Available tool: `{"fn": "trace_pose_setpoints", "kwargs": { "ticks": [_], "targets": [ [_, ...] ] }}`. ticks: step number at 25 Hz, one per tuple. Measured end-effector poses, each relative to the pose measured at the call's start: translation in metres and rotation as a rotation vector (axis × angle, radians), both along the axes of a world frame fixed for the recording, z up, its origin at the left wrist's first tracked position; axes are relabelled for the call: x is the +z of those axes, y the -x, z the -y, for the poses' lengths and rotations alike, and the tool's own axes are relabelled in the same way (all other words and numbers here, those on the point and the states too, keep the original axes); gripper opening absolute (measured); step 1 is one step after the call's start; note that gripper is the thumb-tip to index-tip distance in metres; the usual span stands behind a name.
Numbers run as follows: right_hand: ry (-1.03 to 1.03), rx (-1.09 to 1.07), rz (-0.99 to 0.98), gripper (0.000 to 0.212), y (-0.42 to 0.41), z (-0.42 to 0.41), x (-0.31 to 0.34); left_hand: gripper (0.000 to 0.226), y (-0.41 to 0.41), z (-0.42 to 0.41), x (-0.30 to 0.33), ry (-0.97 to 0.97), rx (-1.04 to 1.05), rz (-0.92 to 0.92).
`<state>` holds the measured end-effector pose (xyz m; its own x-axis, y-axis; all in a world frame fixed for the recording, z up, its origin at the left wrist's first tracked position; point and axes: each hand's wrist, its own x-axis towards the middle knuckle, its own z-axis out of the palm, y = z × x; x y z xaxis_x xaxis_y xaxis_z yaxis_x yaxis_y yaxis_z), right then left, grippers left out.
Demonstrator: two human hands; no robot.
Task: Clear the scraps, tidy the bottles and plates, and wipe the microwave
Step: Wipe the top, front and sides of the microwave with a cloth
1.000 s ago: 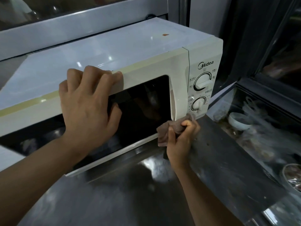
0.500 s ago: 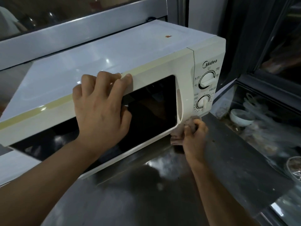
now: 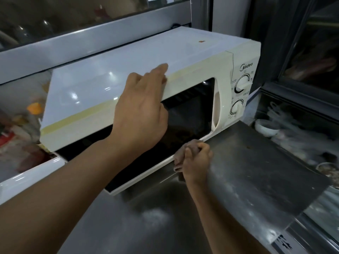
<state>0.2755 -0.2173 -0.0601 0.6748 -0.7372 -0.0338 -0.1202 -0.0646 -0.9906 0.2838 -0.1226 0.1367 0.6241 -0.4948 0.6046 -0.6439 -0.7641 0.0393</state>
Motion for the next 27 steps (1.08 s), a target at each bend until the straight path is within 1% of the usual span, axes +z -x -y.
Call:
{"fn": "trace_pose_setpoints", "kwargs": {
  "ticks": [1, 3, 6, 8, 9, 10, 12, 14, 18, 20, 22, 24, 26, 27],
  "targets": [
    [0.001, -0.023, 0.005, 0.027, -0.002, 0.008, 0.002, 0.064, 0.002, -0.008, 0.004, 0.015, -0.045, -0.024],
    [-0.008, -0.122, 0.003, 0.022, -0.012, 0.029, 0.007, 0.059, 0.006, -0.03, 0.009, -0.063, -0.08, 0.011],
    [-0.113, -0.206, 0.019, 0.015, -0.026, 0.048, 0.009, 0.049, 0.011, -0.071, 0.008, -0.166, -0.024, 0.062],
    [-0.194, -0.22, 0.058, 0.014, -0.027, 0.033, 0.006, 0.043, 0.015, -0.098, 0.004, -0.171, 0.031, 0.081],
    [-0.185, -0.222, 0.07, 0.014, -0.022, 0.015, 0.004, 0.041, 0.017, -0.109, 0.002, -0.17, 0.058, 0.093],
    [-0.125, -0.222, 0.086, 0.017, -0.015, -0.007, 0.001, 0.039, 0.019, -0.119, -0.001, -0.169, 0.08, 0.104],
    [0.058, -0.223, 0.167, 0.032, 0.004, -0.048, 0.0, 0.042, 0.022, -0.13, -0.007, -0.154, 0.111, 0.113],
    [0.125, -0.235, 0.191, 0.036, 0.008, -0.058, -0.002, 0.045, 0.023, -0.134, -0.013, -0.117, 0.107, 0.107],
    [-0.005, -0.323, 0.152, 0.029, -0.016, -0.009, 0.004, 0.045, 0.021, -0.131, -0.02, 0.006, 0.099, 0.089],
    [-0.104, -0.323, 0.216, 0.024, -0.024, 0.016, 0.011, 0.046, 0.021, -0.13, -0.024, 0.052, 0.101, 0.094],
    [-0.164, -0.318, 0.269, 0.023, -0.028, 0.029, 0.016, 0.046, 0.02, -0.13, -0.025, 0.063, 0.093, 0.106],
    [-0.157, -0.328, 0.242, 0.024, -0.027, 0.03, 0.017, 0.047, 0.019, -0.131, -0.025, 0.062, 0.087, 0.11],
    [-0.069, -0.312, 0.198, 0.03, -0.02, 0.014, 0.011, 0.048, 0.019, -0.13, -0.025, 0.072, 0.084, 0.09],
    [-0.003, -0.27, 0.173, 0.035, -0.014, -0.002, 0.006, 0.048, 0.02, -0.129, -0.025, 0.077, 0.084, 0.074]
  ]
}}
